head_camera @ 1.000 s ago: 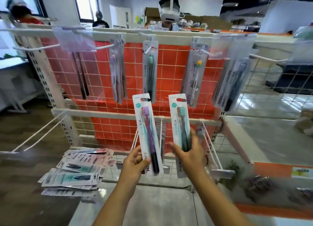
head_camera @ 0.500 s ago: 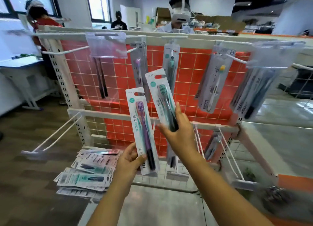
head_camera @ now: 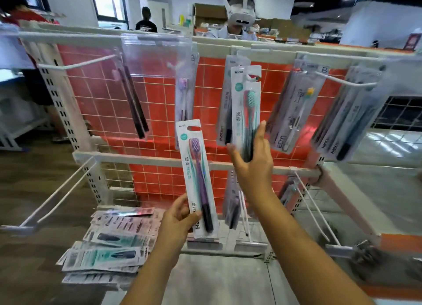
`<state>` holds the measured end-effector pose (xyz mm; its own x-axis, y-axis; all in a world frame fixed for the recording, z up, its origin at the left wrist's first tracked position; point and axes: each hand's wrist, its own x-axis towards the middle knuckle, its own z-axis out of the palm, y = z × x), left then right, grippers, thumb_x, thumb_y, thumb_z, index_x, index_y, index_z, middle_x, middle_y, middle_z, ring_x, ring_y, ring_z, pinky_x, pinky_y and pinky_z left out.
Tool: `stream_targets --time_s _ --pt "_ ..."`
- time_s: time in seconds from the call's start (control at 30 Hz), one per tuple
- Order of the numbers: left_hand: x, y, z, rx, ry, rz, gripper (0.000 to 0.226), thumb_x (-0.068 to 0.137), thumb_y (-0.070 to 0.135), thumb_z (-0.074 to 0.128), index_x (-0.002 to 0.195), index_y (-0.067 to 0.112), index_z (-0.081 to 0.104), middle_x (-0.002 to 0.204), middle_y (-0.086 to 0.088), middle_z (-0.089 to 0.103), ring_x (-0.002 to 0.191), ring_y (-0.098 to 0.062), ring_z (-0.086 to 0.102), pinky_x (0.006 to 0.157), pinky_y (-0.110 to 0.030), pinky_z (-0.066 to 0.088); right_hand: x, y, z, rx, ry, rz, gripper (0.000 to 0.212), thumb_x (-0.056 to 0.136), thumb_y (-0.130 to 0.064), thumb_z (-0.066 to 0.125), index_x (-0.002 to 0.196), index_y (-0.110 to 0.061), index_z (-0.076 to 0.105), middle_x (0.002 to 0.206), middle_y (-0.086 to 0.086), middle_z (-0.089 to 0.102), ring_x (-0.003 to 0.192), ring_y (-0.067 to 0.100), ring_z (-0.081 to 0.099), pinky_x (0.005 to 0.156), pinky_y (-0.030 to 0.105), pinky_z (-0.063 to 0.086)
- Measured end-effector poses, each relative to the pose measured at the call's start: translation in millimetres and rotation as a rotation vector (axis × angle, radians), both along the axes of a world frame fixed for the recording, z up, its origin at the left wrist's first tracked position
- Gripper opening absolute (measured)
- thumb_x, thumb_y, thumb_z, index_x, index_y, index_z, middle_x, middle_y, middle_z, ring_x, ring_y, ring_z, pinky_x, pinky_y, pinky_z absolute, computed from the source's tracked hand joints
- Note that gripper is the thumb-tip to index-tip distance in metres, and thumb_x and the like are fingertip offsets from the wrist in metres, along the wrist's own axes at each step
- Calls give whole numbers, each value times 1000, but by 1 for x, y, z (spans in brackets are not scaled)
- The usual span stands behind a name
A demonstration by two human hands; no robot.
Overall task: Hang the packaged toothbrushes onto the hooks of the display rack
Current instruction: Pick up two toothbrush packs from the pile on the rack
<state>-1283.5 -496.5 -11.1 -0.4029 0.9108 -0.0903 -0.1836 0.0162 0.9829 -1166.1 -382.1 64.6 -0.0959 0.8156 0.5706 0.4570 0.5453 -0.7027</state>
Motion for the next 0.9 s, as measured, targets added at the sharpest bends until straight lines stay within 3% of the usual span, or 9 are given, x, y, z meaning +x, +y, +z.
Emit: stream_targets --time_s 0.1,0.17,0.23,0.37,0.5,0.73,0.8,0.87,0.9 --pt "-8 1 -2 -24 -5 1 42 86 2 60 121 23 53 92 4 74 94 -18 69 89 -45 52 -11 17 8 -137 -18 7 88 87 -46 57 149 -25 -2 138 6 45 123 19 45 94 20 34" --pt "-13 2 -1 -31 0 -10 41 86 3 60 120 25 53 92 5 74 94 -18 68 88 -43 52 -18 32 16 -178 -23 -5 90 86 -48 58 149 -25 -2 133 9 51 121 26 49 96 34 42" --pt "-17 3 0 -31 1 -22 43 85 3 61 122 24 52 93 4 74 95 -18 68 89 -43 51 -23 45 24 -217 -33 -20 93 84 -49 60 150 -24 -1 128 11 55 117 27 53 96 39 45" --pt "-23 4 2 -16 28 -48 39 87 1 59 115 28 55 94 2 74 95 -18 68 87 -42 51 -30 54 32 -261 -37 -34 94 82 -48 60 150 -23 0 130 12 54 118 29 53 96 38 45" --pt "-26 2 2 -5 46 -69 36 87 0 58 101 32 58 86 6 74 84 -10 70 76 -32 52 -28 53 30 -253 -46 -23 93 84 -47 60 150 -24 -2 141 8 46 125 28 48 99 37 42" --pt "-34 0 -4 -27 29 -93 36 87 -2 57 102 31 58 86 5 74 87 -14 68 83 -36 52 -8 40 4 -393 -20 -98 93 83 -37 67 151 -21 5 154 9 21 139 27 26 110 42 28" --pt "-34 3 -5 -22 15 -110 38 86 -2 58 107 29 59 89 2 74 91 -19 68 85 -39 52 -4 27 -7 -455 7 -81 86 84 -30 67 150 -21 13 153 8 24 138 28 28 106 43 37" --pt "-31 6 -8 -26 0 -137 41 86 -2 59 114 27 57 90 -1 74 92 -22 67 84 -41 51 -4 7 -16 -551 37 1 75 85 -29 65 147 -22 23 147 7 34 132 28 38 90 37 50" --pt "-29 8 -10 -29 -8 -151 42 85 -3 59 115 26 57 89 -1 74 91 -22 67 82 -40 50 -5 -4 -20 -594 58 57 71 85 -29 65 145 -22 28 142 8 41 127 27 44 89 37 51"
